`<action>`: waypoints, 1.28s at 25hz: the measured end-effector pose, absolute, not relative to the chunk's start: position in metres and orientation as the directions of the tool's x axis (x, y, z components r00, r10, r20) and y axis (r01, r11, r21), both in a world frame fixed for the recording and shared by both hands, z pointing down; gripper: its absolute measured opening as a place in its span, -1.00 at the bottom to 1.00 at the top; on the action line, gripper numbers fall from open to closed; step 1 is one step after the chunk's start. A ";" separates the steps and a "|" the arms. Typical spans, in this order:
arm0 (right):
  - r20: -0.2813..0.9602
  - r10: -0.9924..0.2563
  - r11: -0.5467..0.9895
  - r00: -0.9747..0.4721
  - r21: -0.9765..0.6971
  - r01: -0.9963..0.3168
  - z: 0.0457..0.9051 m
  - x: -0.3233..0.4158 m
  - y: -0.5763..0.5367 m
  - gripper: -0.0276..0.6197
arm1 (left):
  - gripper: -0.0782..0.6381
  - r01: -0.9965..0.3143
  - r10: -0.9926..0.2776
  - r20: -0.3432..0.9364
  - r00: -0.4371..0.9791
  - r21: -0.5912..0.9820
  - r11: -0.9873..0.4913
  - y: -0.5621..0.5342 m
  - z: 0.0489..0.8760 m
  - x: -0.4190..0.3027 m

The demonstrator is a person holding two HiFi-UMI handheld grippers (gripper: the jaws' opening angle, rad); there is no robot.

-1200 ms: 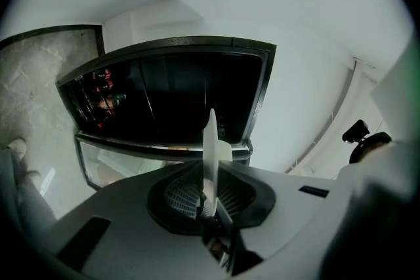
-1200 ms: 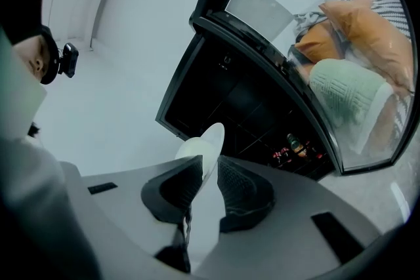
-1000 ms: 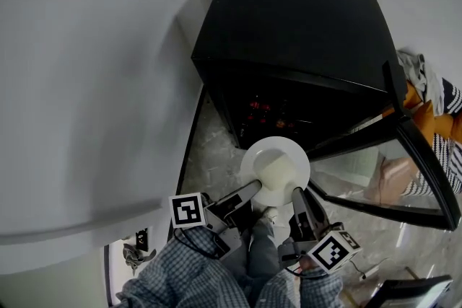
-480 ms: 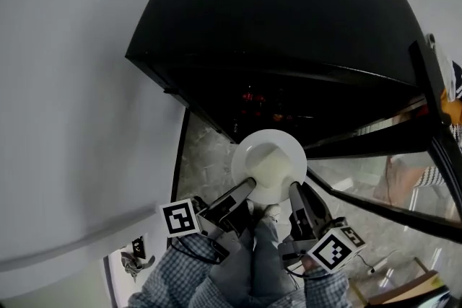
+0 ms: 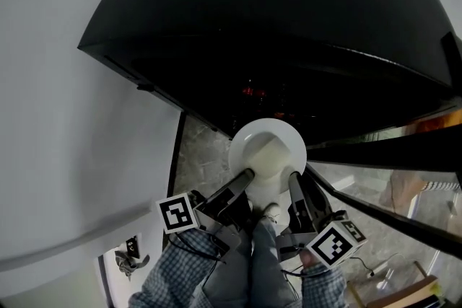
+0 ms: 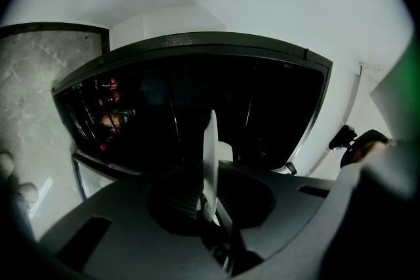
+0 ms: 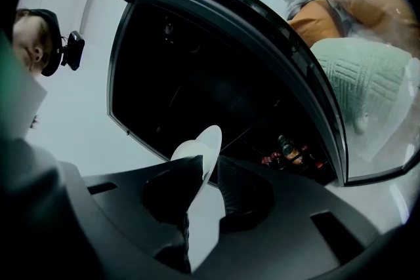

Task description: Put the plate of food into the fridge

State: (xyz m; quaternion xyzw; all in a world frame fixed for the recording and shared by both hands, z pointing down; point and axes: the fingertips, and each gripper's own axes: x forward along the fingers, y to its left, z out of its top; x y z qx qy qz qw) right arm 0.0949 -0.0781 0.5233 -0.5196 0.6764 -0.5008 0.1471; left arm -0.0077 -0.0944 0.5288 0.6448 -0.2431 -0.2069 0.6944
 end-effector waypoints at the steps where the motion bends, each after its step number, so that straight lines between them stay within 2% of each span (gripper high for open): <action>1: 0.321 -0.851 -0.038 -0.416 -0.827 -0.560 0.524 0.095 -0.083 -0.68 | -0.65 -0.022 -0.605 0.065 0.793 0.997 0.077 -0.099 0.531 -0.007; 15: 0.322 -0.865 -0.100 -0.384 -0.862 -0.497 0.544 0.106 -0.115 -0.68 | -0.65 -0.002 -0.649 0.039 0.760 0.998 0.058 -0.133 0.548 0.007; 22: 0.325 -0.851 -0.106 -0.413 -0.876 -0.471 0.552 0.097 -0.117 -0.61 | -0.65 0.012 -0.671 0.032 0.741 0.998 0.061 -0.151 0.559 0.010; 32: 0.354 -0.821 -0.138 -0.447 -0.884 -0.448 0.568 0.087 -0.118 -0.61 | -0.65 0.013 -0.696 0.039 0.717 0.998 0.069 -0.172 0.576 0.014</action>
